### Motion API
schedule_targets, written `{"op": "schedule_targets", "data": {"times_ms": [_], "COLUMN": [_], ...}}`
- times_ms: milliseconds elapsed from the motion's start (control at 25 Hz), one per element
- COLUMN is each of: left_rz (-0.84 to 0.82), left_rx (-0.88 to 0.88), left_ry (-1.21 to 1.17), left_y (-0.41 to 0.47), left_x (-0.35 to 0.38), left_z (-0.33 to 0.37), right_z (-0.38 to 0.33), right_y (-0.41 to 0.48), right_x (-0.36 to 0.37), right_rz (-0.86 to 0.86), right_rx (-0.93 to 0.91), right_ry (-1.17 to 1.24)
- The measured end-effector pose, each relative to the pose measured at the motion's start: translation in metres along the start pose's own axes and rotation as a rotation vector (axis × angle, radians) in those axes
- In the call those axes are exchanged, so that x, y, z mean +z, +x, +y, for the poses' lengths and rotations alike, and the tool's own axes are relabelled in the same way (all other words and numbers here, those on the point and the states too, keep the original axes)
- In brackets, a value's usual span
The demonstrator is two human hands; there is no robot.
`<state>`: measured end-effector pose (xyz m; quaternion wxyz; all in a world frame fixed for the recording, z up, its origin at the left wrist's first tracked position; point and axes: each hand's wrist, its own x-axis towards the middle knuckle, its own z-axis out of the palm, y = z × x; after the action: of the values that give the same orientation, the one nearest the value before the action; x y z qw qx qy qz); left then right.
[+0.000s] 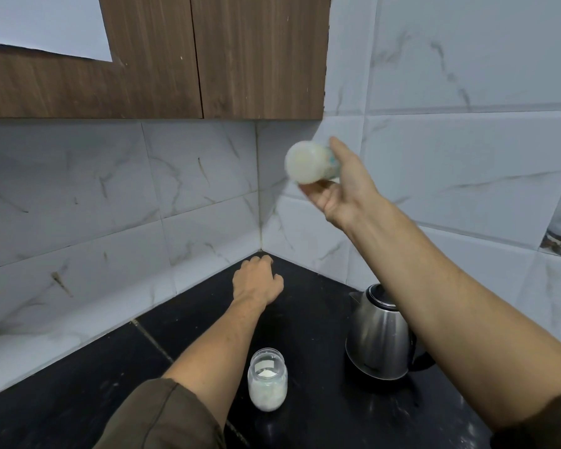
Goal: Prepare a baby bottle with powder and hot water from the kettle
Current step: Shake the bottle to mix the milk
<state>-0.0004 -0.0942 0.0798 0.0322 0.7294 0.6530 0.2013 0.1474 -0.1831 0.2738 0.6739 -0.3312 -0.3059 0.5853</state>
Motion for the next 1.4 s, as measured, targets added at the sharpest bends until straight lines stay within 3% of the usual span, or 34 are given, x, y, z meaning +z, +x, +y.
{"op": "schedule_targets", "data": {"times_ms": [80, 120, 280, 320, 480, 640, 680, 840, 1000, 1200, 1360, 1400], "left_rz": [-0.003, -0.002, -0.002, -0.002, -0.007, -0.003, -0.003, 0.006, 0.012, 0.011, 0.013, 0.013], "left_rx": [0.0, 0.004, 0.017, 0.014, 0.002, 0.023, 0.014, 0.0, 0.004, -0.001, 0.005, 0.005], "left_ry": [0.001, 0.0, -0.006, -0.007, -0.003, 0.005, 0.003, -0.004, -0.005, 0.004, 0.002, 0.0], "left_y": [0.002, 0.002, 0.0, 0.0, 0.002, -0.001, -0.002, 0.001, -0.001, 0.001, 0.0, 0.0], "left_x": [0.001, 0.001, 0.003, 0.003, 0.002, 0.005, 0.005, 0.002, 0.002, 0.003, 0.005, 0.004], "left_z": [0.0, 0.001, 0.005, 0.004, 0.003, 0.003, 0.001, -0.003, -0.003, -0.006, -0.004, -0.004], "right_z": [0.003, 0.003, -0.005, -0.003, 0.007, -0.003, -0.003, 0.009, 0.006, 0.012, 0.007, 0.007], "right_y": [-0.01, -0.012, -0.002, -0.002, -0.017, -0.009, -0.008, -0.016, -0.009, -0.015, -0.007, -0.006], "right_x": [0.005, 0.007, 0.005, 0.002, 0.006, 0.005, 0.002, -0.002, -0.002, -0.002, 0.0, 0.0], "right_rz": [-0.118, -0.138, 0.033, 0.03, -0.2, -0.038, -0.036, -0.198, -0.022, -0.206, -0.003, -0.018], "right_rx": [0.021, -0.005, -0.056, -0.029, 0.031, -0.034, -0.021, 0.019, 0.031, 0.057, 0.071, 0.093], "right_ry": [-0.296, -0.333, 0.092, 0.07, -0.441, -0.056, -0.049, -0.443, -0.094, -0.453, -0.09, -0.102]}}
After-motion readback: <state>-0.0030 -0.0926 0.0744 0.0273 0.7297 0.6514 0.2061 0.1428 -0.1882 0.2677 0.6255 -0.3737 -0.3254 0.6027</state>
